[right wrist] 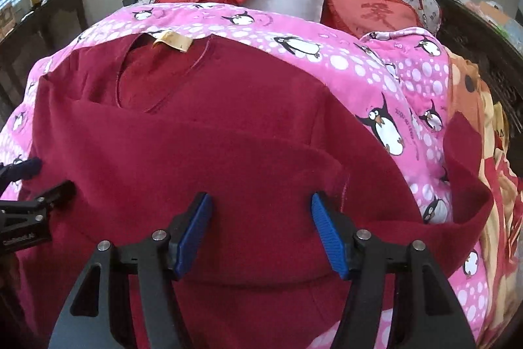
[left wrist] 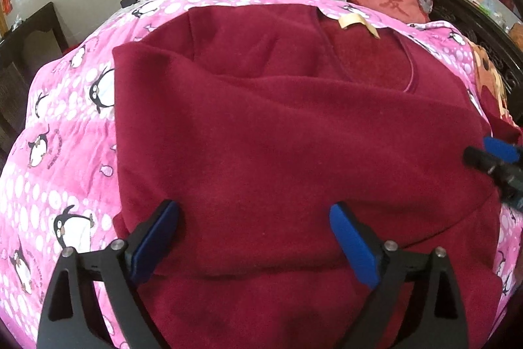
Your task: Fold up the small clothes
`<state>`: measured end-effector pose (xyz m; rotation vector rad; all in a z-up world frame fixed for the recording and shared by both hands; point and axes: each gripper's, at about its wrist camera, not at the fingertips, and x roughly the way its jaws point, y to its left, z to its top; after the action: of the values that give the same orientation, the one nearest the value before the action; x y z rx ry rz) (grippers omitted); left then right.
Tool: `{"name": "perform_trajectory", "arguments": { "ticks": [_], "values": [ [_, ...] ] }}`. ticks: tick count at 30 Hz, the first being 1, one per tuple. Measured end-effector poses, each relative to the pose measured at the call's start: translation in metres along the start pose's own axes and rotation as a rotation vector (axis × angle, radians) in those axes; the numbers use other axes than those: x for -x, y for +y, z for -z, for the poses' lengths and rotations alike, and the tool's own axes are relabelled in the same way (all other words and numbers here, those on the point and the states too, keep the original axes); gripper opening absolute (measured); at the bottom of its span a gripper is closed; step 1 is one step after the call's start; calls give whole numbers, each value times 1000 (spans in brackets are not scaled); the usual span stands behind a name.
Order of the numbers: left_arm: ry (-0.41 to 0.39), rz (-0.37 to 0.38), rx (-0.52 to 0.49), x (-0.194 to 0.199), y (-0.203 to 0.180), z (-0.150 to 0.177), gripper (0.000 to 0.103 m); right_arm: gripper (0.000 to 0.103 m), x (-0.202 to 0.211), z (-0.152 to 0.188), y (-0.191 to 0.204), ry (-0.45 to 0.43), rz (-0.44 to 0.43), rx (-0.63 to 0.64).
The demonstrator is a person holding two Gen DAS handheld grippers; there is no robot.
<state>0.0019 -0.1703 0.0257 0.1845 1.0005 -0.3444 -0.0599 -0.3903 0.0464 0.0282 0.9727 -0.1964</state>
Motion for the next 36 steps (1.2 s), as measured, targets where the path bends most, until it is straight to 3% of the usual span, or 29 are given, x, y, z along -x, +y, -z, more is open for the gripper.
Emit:
{"name": "perform_trajectory", "arguments": {
  "ticks": [2, 4, 8, 9, 11, 13, 14, 16, 17, 19, 22, 26, 31, 36],
  "values": [
    [-1, 3, -6, -1, -1, 0, 99, 38, 9, -2, -12, -13, -41, -26],
    [0, 8, -13, -1, -1, 1, 100, 38, 17, -7, -32, -46, -16, -62],
    [-2, 21, -10, -2, 0, 2, 101, 39, 21, -26, -86, -81, 267, -108],
    [-5, 20, -9, -3, 0, 2, 102, 43, 19, -32, -102, -82, 333, -114],
    [-6, 14, -11, -4, -2, 2, 103, 51, 2, -43, -128, -1, 470, -97],
    [-5, 14, -12, -5, -3, 1, 103, 51, -28, -46, -158, 160, 515, -96],
    [-4, 18, -11, -5, -3, 0, 103, 50, -39, -43, -172, 220, 494, -114],
    [-4, 33, -10, -7, -1, 0, 103, 23, -54, -30, -197, 300, 412, -188],
    [-5, 40, -11, -7, 0, 0, 103, 0, -55, -20, -211, 316, 351, -251],
    [-11, 46, -13, -8, 1, 0, 103, 0, -45, -6, -228, 277, 283, -340],
    [-9, 49, -13, -7, 2, 1, 103, 0, -15, 5, -235, 156, 203, -361],
    [-34, 94, 35, 9, 15, -3, 97, 0, 42, -1, -220, -25, -59, -351],
    [-107, 92, 89, 41, 39, -13, 94, 0, 113, -27, -161, -208, -352, -170],
    [-197, 59, 112, 77, 64, -20, 94, 0, 148, -42, -74, -256, -666, 72]
  ]
}}
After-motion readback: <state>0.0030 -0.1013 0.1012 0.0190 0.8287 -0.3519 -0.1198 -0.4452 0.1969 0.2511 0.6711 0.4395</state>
